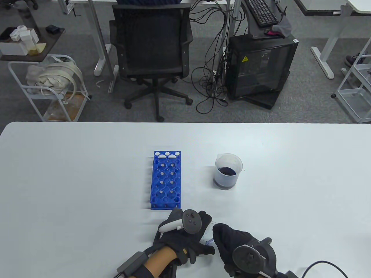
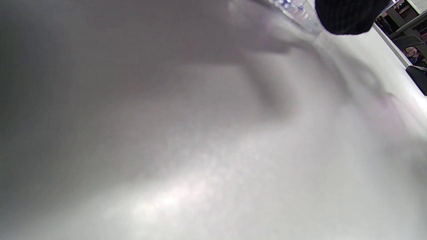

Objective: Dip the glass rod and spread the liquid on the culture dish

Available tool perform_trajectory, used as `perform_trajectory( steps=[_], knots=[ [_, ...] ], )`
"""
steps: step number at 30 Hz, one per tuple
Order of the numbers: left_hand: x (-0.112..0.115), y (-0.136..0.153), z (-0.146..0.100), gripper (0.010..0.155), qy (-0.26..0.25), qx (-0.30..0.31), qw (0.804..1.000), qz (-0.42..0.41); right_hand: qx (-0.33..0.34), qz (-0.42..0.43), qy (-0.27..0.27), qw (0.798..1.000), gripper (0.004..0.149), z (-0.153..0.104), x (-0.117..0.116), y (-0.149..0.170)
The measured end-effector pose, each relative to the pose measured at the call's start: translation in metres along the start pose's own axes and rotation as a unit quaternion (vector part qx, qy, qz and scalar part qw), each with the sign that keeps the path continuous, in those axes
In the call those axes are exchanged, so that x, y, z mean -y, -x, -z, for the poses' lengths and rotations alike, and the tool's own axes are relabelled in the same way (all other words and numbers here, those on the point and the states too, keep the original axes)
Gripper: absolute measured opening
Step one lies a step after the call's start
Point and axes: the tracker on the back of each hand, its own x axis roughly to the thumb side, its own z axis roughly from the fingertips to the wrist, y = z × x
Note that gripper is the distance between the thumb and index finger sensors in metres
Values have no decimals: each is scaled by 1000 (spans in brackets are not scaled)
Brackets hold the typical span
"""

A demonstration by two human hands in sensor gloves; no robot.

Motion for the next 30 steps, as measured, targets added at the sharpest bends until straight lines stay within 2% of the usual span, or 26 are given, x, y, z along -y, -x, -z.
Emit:
perform_trajectory(
  steps=[7,12,17,23,25,27,30],
  knots=[
    [0,0,0,107,0,0,1000,0,-7,-31,15,999,37,6,-6,7],
    [0,0,0,107,1,0,1000,3,-17,-51,32,998,36,6,2,19],
    [0,0,0,107,1,0,1000,2,-21,-37,27,999,36,3,13,24],
    [0,0,0,107,1,0,1000,2,-28,-32,22,999,36,3,14,24],
    [0,0,0,106,1,0,1000,2,-33,-28,31,999,37,7,22,25],
    [0,0,0,107,1,0,1000,2,-42,-18,60,997,37,19,39,27],
    [0,0,0,107,0,0,1000,2,-56,-15,110,992,37,47,68,31]
  ],
)
